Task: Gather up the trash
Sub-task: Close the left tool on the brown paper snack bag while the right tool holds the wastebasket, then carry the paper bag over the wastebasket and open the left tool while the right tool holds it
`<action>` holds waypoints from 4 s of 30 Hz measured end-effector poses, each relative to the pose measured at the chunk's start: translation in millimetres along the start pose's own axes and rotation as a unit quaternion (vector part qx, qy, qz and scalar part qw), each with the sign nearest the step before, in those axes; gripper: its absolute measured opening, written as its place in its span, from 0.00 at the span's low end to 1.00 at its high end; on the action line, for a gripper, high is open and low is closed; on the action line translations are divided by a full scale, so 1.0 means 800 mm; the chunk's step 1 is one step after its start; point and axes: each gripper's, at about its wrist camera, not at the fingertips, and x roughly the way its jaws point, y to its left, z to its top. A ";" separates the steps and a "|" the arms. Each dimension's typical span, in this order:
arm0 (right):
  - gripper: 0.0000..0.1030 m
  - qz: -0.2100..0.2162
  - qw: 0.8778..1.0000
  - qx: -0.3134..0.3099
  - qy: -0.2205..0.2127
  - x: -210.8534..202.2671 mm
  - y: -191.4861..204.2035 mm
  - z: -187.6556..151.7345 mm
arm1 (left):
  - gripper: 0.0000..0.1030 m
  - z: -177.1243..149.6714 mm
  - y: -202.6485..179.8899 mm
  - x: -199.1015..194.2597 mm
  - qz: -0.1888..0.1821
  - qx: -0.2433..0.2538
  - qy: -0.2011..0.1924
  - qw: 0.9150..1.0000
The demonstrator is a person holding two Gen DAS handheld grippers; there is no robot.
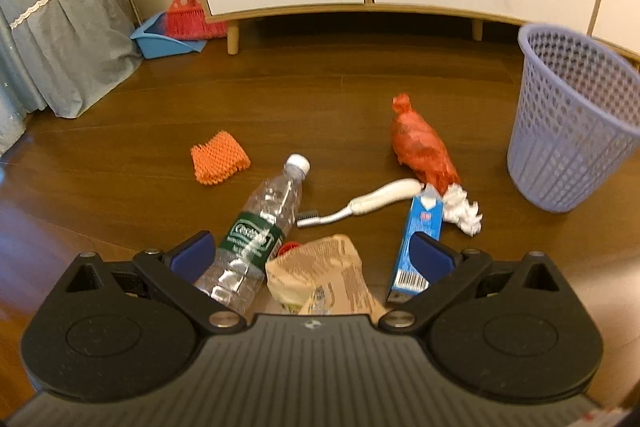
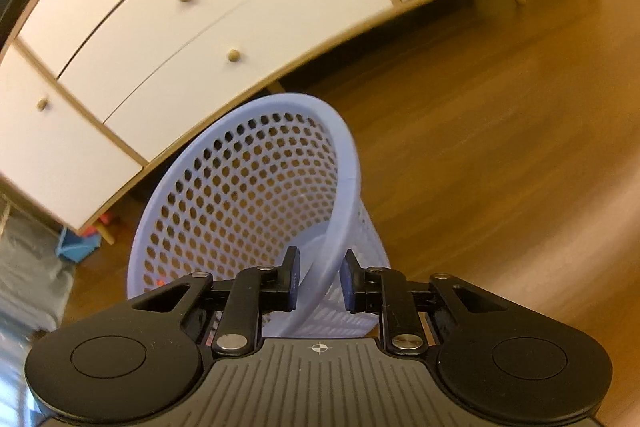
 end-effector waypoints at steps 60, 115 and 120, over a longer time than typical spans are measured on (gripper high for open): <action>0.09 -0.093 0.978 -0.177 -0.065 -0.039 0.069 -0.011 | 0.31 -0.110 -0.036 0.114 -0.036 0.138 0.039 0.989; 0.09 -0.111 0.952 -0.280 -0.049 -0.026 0.095 -0.016 | 0.00 0.040 -0.173 -0.026 -0.203 0.171 -0.156 0.952; 0.09 -0.125 0.936 -0.323 -0.057 -0.020 0.106 -0.029 | 0.00 0.038 -0.176 -0.026 -0.208 0.175 -0.154 0.950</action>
